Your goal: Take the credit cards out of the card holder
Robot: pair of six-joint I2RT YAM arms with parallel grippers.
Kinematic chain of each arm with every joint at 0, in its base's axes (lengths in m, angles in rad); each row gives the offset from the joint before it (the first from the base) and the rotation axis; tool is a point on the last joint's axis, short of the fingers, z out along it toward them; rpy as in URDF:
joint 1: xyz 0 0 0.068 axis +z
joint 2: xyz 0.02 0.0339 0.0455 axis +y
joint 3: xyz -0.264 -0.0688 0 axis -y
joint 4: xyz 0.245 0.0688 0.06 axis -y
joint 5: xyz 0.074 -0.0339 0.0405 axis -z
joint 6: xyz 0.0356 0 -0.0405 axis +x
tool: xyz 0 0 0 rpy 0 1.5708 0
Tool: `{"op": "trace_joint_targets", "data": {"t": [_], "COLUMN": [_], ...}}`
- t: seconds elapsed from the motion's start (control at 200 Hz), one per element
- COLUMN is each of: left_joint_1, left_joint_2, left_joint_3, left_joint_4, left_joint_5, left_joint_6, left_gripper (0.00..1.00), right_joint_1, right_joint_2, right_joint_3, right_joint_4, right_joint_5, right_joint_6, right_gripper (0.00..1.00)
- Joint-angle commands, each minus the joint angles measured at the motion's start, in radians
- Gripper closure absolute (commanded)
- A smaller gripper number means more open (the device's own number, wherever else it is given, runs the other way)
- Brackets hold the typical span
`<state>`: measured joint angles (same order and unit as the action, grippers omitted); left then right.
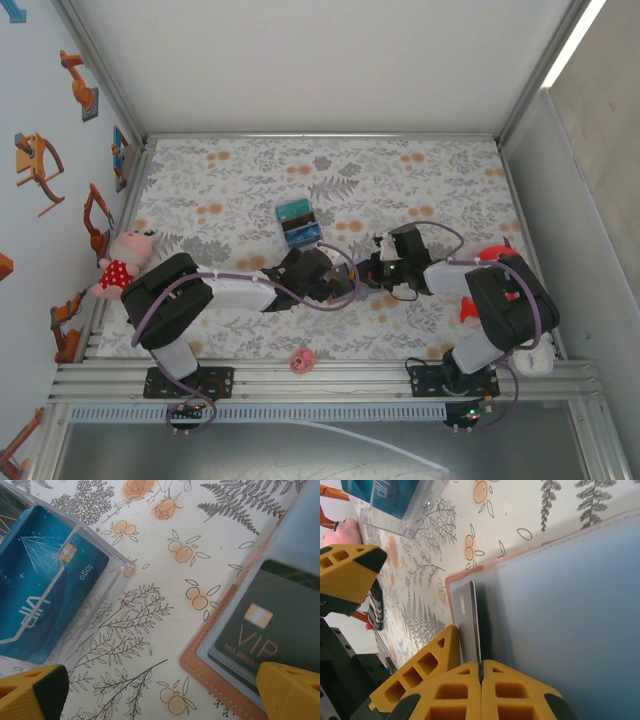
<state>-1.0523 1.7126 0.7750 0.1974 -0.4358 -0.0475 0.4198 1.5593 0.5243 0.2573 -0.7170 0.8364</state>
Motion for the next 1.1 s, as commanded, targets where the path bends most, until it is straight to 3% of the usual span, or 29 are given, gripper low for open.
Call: {"op": "trace_joint_targets", "data": {"t": [0.0,0.421,0.776,1.097], "left_joint_1": [-0.005,-0.005,-0.013,-0.013], "left_joint_2": [0.017,-0.003,-0.082,0.020], "left_joint_3": [-0.010,-0.010,0.046,0.091], "left_joint_4": [-0.064,-0.067,-0.049,-0.012], "left_joint_5": [-0.017,-0.026,0.002,0.060], "left_joint_6": [0.004,0.007,0.039,0.037], "left_gripper": [0.03,0.03,0.03,0.03], "right_joint_1": [-0.013,-0.020,-0.021,-0.020], "right_joint_2": [-0.046,-0.101,-0.093,-0.093], "right_joint_3": [0.008,0.032,0.022,0.013], "right_joint_4": [-0.060,-0.184,-0.146,-0.137], "right_joint_5": [0.042,0.097,0.084,0.076], "right_joint_6": [-0.039,-0.092,-0.072,-0.066], "right_gripper": [1.00,1.00,1.00,1.00]}}
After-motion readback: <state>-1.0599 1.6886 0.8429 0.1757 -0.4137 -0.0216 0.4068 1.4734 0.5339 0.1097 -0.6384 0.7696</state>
